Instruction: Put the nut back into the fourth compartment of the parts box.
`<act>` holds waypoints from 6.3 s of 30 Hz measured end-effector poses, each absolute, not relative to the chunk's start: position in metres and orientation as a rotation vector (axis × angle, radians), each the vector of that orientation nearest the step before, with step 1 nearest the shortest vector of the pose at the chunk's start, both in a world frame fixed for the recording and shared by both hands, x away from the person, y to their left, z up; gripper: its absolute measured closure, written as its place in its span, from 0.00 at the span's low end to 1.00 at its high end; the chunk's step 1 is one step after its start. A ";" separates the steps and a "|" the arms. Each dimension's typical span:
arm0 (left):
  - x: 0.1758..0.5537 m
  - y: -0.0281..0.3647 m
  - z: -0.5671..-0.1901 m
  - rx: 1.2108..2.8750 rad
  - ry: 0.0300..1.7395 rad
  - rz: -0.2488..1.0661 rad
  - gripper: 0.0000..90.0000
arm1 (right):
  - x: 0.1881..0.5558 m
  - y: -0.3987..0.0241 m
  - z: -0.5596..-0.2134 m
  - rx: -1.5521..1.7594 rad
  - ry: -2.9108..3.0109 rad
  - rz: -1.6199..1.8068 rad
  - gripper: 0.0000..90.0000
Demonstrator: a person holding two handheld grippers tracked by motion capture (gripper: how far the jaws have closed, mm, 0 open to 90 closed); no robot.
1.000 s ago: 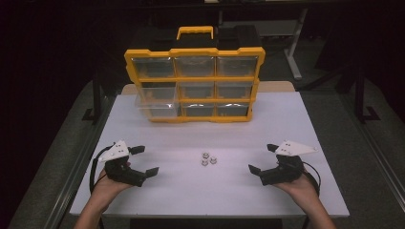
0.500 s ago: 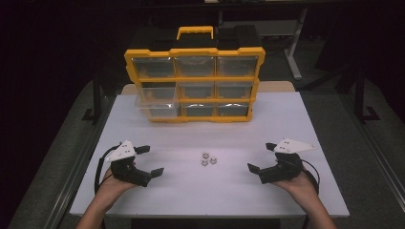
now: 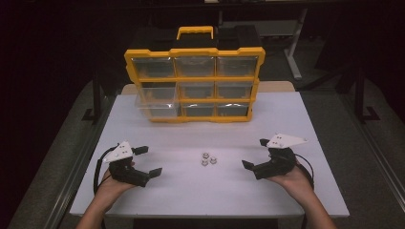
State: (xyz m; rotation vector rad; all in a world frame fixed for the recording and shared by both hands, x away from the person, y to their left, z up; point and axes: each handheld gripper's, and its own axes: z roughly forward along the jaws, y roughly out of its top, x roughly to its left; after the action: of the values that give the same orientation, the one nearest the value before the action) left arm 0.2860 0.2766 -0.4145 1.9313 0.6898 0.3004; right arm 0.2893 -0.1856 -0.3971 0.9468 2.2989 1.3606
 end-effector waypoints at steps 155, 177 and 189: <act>0.283 0.274 -0.420 1.935 0.664 0.286 0.00 | 0.361 -0.067 -0.388 0.775 2.764 1.065 0.77; 0.284 0.273 -0.420 1.932 0.661 0.283 0.00 | 0.379 -0.051 -0.342 0.771 2.741 1.128 0.77; 0.284 0.273 -0.420 1.935 0.656 0.281 0.00 | 0.392 -0.038 -0.313 0.732 2.718 1.154 0.77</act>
State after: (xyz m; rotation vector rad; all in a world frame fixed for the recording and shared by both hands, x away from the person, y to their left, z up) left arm 0.2838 0.2727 -0.4202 1.9345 0.6564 0.2809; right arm 0.3920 -0.0380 -0.3133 0.7322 2.7183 1.1539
